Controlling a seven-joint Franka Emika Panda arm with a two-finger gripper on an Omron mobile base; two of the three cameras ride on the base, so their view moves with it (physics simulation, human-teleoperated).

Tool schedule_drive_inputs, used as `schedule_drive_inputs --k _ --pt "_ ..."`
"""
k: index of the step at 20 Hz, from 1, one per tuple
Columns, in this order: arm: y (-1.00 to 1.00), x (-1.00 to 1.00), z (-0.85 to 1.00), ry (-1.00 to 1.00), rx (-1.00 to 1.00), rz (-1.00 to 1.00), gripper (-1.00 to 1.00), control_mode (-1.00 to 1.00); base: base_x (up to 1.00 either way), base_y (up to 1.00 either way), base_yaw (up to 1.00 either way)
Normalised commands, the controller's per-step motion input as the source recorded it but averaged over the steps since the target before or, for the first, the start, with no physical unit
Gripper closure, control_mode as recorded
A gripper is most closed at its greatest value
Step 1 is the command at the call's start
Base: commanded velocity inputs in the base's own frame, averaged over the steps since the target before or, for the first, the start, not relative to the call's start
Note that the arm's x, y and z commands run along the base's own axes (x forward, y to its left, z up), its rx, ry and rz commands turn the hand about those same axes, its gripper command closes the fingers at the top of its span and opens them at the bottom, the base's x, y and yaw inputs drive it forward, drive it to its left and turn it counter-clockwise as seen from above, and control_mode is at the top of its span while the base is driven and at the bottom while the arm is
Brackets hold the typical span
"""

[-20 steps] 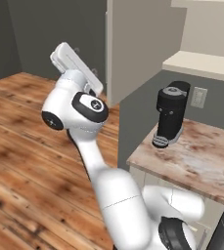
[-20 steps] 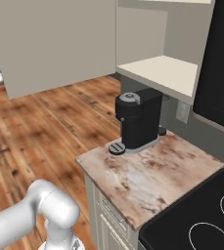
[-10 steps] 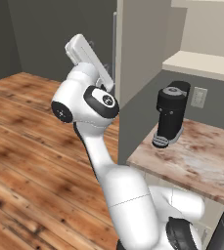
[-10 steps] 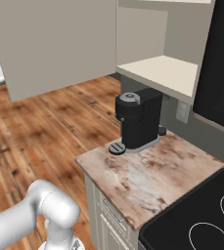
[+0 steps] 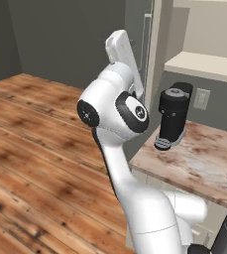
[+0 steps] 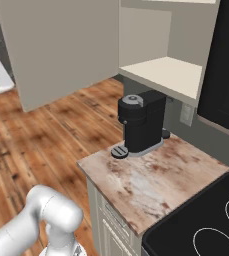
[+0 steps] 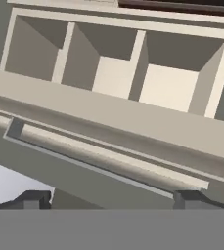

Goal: Open the cabinet and move the ladle to the pot. Then close the cabinet.

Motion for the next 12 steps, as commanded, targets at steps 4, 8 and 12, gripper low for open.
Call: schedule_drive_inputs --k 4,8,12 --pt "-0.63 0.01 -0.05 0.00 0.17 -0.10 -1.00 -1.00 0.00 0.00 0.00" --pt "-0.75 0.24 -0.12 0.00 0.13 -0.11 -1.00 -1.00 0.00 0.00 0.00" --pt "-1.00 -0.05 -0.02 0.00 0.17 -0.15 -1.00 -1.00 0.00 0.00 0.00"
